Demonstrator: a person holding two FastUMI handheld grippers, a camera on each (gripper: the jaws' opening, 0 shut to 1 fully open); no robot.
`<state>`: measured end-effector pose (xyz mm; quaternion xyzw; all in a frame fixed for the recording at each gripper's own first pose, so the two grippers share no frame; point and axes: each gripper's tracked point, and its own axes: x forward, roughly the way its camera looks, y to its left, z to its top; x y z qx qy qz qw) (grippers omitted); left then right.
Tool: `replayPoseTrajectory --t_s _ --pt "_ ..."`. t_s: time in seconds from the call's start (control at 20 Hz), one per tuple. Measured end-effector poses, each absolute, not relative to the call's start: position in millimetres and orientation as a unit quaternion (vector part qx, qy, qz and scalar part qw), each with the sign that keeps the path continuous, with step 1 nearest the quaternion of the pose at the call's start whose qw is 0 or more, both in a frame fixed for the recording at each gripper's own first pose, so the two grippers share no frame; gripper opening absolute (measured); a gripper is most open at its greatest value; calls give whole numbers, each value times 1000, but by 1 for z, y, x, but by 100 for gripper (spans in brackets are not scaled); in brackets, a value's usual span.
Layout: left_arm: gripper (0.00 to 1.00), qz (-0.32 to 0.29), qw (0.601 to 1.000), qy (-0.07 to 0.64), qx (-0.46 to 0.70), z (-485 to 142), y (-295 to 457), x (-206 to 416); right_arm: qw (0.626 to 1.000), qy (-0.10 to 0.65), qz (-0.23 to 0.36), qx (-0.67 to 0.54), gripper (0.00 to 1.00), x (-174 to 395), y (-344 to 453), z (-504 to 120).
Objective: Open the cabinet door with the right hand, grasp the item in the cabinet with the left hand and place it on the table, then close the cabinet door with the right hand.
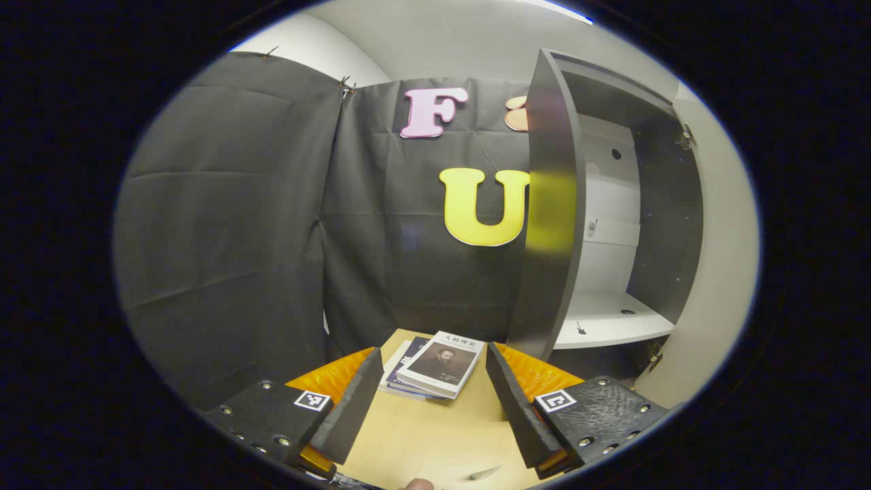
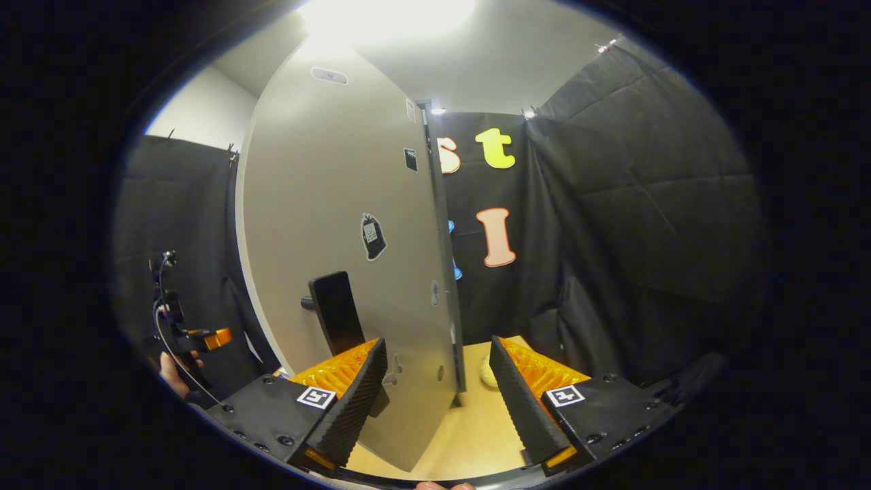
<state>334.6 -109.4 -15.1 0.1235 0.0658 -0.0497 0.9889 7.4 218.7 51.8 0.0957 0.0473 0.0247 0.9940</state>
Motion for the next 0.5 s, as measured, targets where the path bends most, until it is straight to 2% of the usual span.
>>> replayPoseTrajectory --t_s 0.15,0.3,0.5 --pt "91 -46 988 66 128 -13 -89 344 988 50 58 131 96 26 254 50" --pt "94 -36 988 70 132 -13 -67 356 984 49 88 146 97 42 292 50" --pt "91 -29 989 76 127 -12 -41 364 972 50 138 181 97 72 341 54"
